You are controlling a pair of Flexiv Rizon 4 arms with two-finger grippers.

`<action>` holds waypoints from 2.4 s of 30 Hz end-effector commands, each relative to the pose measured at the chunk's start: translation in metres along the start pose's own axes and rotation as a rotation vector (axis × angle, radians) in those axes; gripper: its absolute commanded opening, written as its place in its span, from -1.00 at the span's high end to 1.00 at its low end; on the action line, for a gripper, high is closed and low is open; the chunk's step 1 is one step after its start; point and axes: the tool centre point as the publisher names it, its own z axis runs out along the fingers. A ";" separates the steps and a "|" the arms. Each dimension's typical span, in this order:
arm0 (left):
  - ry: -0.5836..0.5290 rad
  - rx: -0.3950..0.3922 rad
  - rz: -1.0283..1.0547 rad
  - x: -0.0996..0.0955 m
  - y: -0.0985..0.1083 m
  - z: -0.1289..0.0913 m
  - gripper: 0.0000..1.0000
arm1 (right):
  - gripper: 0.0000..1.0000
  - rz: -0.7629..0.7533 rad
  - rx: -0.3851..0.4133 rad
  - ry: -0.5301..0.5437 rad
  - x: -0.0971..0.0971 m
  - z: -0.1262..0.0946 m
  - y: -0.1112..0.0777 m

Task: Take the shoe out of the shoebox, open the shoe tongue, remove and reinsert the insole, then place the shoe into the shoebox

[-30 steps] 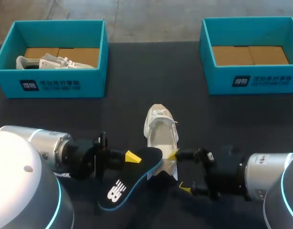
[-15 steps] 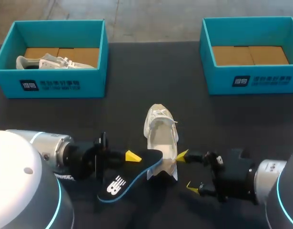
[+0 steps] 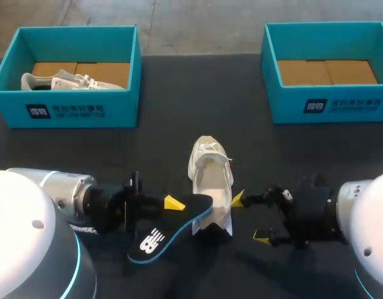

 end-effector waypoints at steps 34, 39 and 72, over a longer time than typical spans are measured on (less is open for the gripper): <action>-0.030 -0.031 -0.043 -0.015 0.019 0.001 1.00 | -1.00 0.211 0.169 -0.029 -0.016 0.008 0.037; -0.030 -0.027 -0.049 -0.013 0.021 0.001 1.00 | -1.00 0.169 0.190 0.005 -0.017 0.006 0.040; -0.028 -0.023 -0.062 -0.009 0.024 -0.002 1.00 | -1.00 0.075 0.420 -0.117 -0.020 0.011 0.069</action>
